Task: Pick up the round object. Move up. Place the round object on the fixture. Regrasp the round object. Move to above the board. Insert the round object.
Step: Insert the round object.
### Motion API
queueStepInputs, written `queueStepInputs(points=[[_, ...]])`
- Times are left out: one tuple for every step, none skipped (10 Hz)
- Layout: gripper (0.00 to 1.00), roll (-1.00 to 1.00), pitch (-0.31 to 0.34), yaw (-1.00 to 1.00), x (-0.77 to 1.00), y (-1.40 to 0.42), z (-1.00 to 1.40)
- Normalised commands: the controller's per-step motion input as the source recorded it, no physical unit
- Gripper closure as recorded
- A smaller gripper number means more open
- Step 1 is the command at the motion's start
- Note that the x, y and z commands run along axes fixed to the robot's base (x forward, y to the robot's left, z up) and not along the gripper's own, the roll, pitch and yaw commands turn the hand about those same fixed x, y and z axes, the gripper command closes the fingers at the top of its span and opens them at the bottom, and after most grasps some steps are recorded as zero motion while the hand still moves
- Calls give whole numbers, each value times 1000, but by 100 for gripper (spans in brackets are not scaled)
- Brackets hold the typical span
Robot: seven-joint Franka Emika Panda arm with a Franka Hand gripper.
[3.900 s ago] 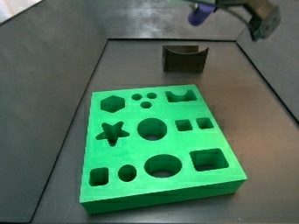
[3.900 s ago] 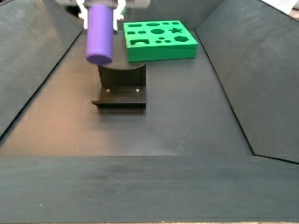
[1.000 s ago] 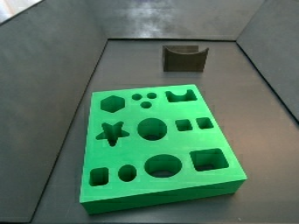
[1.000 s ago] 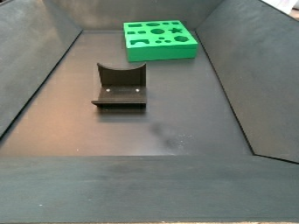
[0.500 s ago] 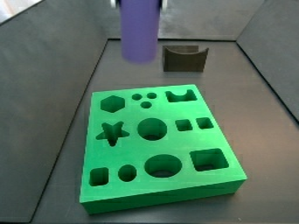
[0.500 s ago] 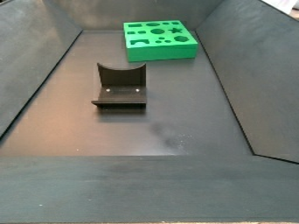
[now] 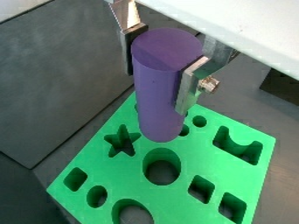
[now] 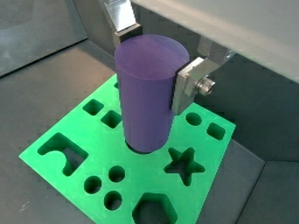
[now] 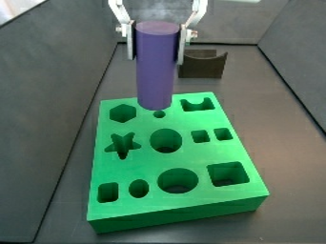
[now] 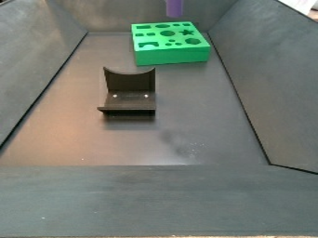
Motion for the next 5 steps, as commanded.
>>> queueStepInputs(points=[[100,69,-70,0,131,-243,-509],[100,79,-44,26,260,-260,-543],[100,61,-47,46,323,-231,-543],[100,69,-63,86,374,-186,-469],[100,99,-41,66,377,-186,-426]])
